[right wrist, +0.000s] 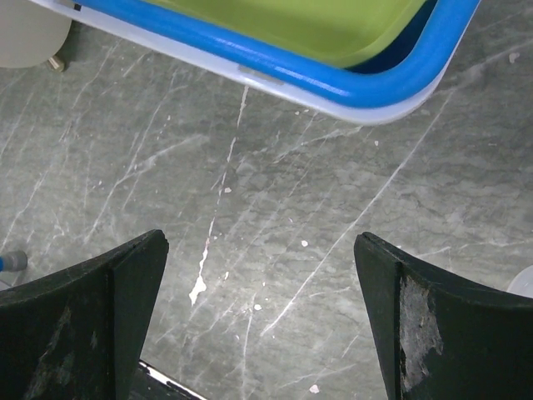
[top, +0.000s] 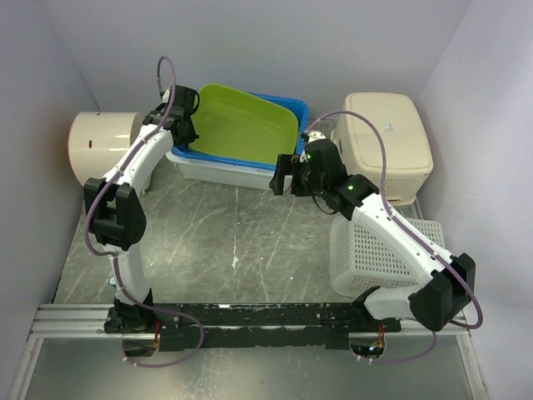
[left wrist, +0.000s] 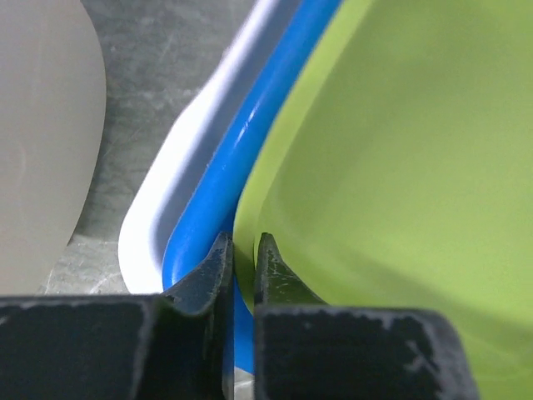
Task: Turn the large container upside down
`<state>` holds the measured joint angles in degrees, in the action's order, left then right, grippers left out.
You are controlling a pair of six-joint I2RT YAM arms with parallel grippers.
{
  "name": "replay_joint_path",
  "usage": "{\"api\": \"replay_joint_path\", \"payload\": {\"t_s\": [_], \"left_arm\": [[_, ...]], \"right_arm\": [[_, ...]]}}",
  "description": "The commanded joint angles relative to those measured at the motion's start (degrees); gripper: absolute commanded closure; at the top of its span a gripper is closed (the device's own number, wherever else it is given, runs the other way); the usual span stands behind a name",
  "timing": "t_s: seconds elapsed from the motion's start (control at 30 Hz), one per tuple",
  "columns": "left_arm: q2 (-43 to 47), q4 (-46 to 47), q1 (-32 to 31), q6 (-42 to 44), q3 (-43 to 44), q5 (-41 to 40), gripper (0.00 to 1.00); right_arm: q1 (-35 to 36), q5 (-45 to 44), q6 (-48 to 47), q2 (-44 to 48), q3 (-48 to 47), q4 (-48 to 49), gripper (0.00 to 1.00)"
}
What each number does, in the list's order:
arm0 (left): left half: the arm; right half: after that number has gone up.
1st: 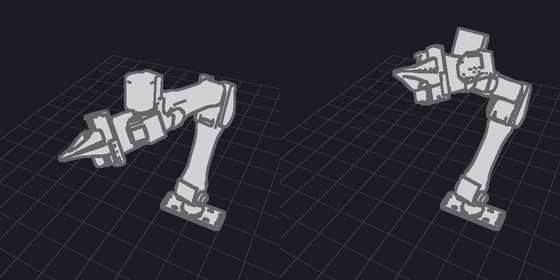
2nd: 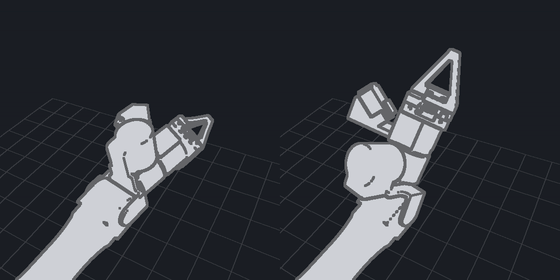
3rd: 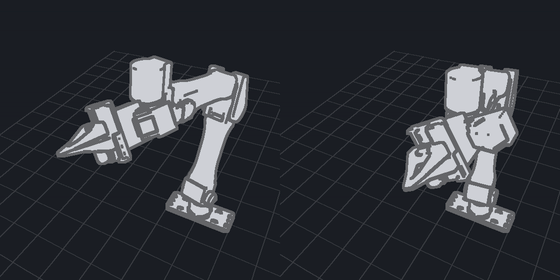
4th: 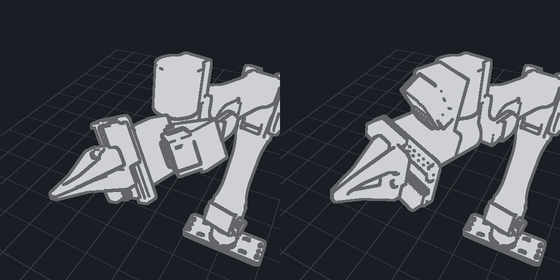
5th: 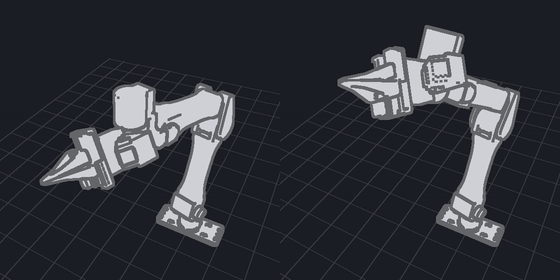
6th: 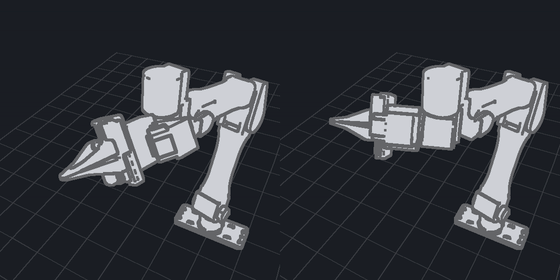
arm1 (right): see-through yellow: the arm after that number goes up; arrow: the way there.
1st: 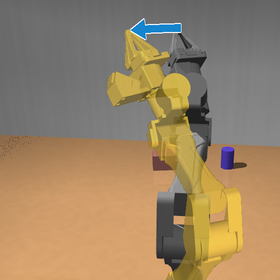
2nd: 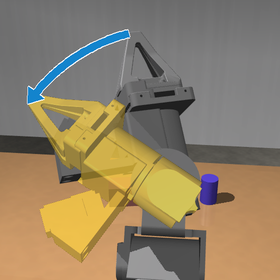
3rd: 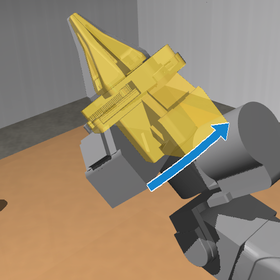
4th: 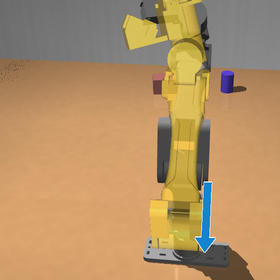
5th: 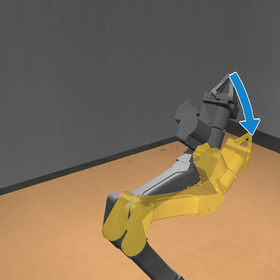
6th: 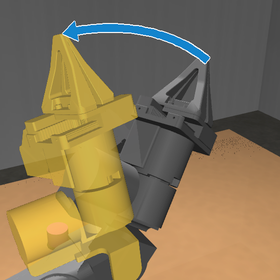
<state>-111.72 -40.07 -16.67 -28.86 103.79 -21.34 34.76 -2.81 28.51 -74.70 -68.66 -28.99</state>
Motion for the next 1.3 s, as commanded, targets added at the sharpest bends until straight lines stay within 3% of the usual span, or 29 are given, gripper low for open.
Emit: {"api": "replay_joint_path", "payload": {"t_s": [0.0, 0.2, 0.4, 0.53, 0.7, 0.93, 1.03, 1.1, 1.17, 1.2, 1.27], "left_arm": [[6.66, 1.01, -1.0, 3.63, 5.58, 2.09, 0.93], [12.97, 1.31, -1.08, 4.81, 9.74, 4.38, 0.93], [17.02, 0.09, -1.09, 4.59, 12.29, 8.17, 0.93], [18.41, -0.45, -1.08, 3.67, 12.49, 10.75, 0.93], [18.43, -3.28, -1.04, 3.91, 15.43, 12.67, 0.93], [20.86, -5.07, -1.04, 3.9, 15.36, 15.69, 0.93], [21.34, -6.52, -1.02, 4.12, 16.52, 16.62, 0.93], [21.94, -7.2, -1.03, 4.25, 16.72, 17.01, 0.93], [22.72, -7.39, -1.0, 4.44, 16.42, 16.71, 0.93], [23.08, -7.5, -1.0, 4.51, 16.3, 16.53, 0.93], [23.68, -7.71, -1.0, 4.8, 16.47, 16.68, 0.91]], "right_arm": [[-0.05, -0.51, -0.27, 2.26, -2.25, -1.64, 0.04], [-0.06, 1.44, -6.91, 5.23, -3.36, 1.37, 0.05], [1.0, 12.04, -18.3, 7.15, -2.14, 13.8, 0.14], [5.45, 12.66, -25.39, 2.39, -3.04, 22.04, 0.14], [11.76, 6.76, -36.52, -3.77, -3.56, 32.59, 0.08], [12.75, 5.81, -36.85, -15.07, -8.64, 38.41, 0.09], [12.76, 4.1, -36.3, -18.8, -10.34, 39.75, 0.27], [12.84, 5.23, -35.72, -20.02, -12.79, 37.93, 0.55], [12.91, 6.69, -34.84, -19.77, -15.02, 35.38, 0.9], [12.95, 6.75, -33.92, -19.0, -15.57, 34.49, 1.0], [12.96, 7.07, -32.17, -16.49, -15.68, 32.95, 1.0]]}}
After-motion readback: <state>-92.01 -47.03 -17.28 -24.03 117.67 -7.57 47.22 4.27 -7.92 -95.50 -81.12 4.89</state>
